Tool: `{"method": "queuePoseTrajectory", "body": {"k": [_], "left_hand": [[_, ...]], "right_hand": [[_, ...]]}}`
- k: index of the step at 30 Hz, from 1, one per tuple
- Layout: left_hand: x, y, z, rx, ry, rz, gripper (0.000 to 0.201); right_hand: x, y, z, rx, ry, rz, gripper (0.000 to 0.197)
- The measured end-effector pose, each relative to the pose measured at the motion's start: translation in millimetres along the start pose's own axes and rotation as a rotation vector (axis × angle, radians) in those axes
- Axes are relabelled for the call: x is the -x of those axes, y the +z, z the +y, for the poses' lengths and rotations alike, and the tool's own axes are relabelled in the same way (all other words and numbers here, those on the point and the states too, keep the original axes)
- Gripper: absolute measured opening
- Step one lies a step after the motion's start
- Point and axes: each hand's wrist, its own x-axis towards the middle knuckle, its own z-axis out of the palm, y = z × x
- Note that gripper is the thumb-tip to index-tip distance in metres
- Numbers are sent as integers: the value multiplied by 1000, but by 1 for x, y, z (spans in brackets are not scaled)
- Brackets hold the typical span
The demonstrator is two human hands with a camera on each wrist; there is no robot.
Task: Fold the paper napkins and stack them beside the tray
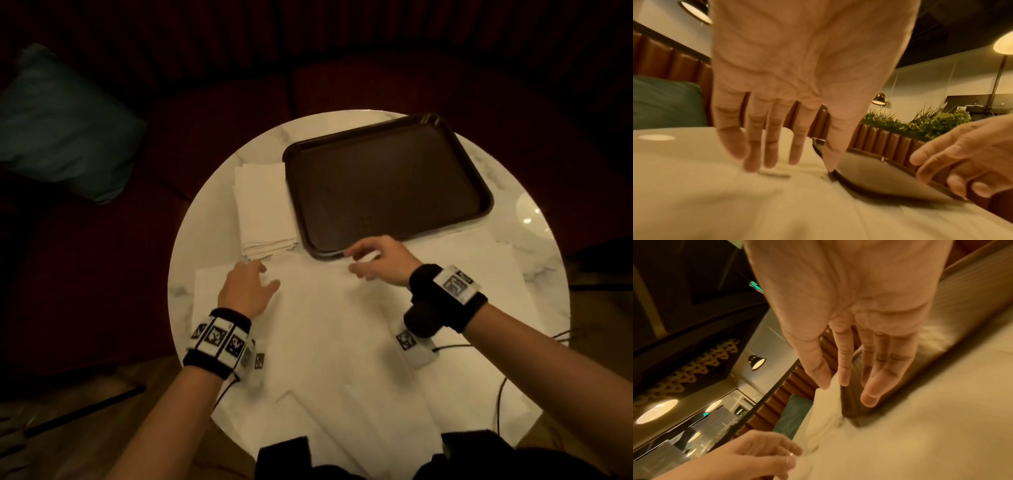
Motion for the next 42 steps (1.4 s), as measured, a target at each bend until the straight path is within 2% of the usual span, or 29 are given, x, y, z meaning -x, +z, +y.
{"method": "queuePoseTrajectory", "body": {"k": [3,6,11,15,20,24,27,29,31,34,36,38,39,40,42], "left_hand": [[33,29,-9,-27,-119,-89,62],[55,46,-9,4,-173,-76,78],[62,57,-6,49,-209,-60,96],[58,58,-5,154,-249,-55,101],[58,63,-15,299,-237,3,80],[66,52,-19,426,-173,103,47],[76,39,-15,495,-41,246,34],[86,33,-7,542,82,287,31],[96,33,7,568,221,257,34],[100,48,25,560,369,57,34],[95,58,30,693,318,30,23],[82,65,25,780,146,170,11],[73,68,20,713,62,221,10],[66,71,15,604,10,210,15],[57,77,10,385,5,95,30]], "right_hand": [[31,17,27,-97,153,-43,27],[45,37,46,-127,258,-57,26],[43,59,50,-222,266,133,16],[38,68,43,-303,268,196,22],[33,80,44,-186,326,327,21],[34,86,41,26,294,365,22],[32,80,39,61,289,336,24],[34,76,41,35,285,309,23],[37,73,44,0,285,304,21],[38,70,46,-37,279,315,21],[38,69,46,-58,275,322,21],[37,68,47,-72,281,316,21],[37,68,48,-82,284,320,20],[35,68,50,-106,284,326,17],[31,69,53,-188,278,355,13]]}}
